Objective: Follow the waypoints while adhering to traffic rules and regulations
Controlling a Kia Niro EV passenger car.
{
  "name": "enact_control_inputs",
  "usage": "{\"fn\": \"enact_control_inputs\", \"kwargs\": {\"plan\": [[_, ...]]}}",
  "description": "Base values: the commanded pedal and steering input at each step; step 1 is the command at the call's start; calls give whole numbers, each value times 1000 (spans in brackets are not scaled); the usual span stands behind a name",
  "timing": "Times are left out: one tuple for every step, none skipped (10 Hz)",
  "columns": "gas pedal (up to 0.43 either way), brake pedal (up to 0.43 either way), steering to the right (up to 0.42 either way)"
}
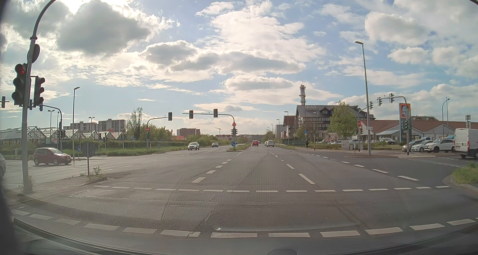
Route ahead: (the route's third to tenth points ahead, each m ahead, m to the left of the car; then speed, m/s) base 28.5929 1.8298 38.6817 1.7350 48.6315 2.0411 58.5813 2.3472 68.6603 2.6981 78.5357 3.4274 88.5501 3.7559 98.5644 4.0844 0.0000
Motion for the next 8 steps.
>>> {"fn": "enact_control_inputs", "kwargs": {"plan": [[0,274,-2],[0,274,-2],[0,274,-2],[0,274,-2],[0,274,-2],[0,274,-2],[0,274,-2],[0,274,-2]]}}
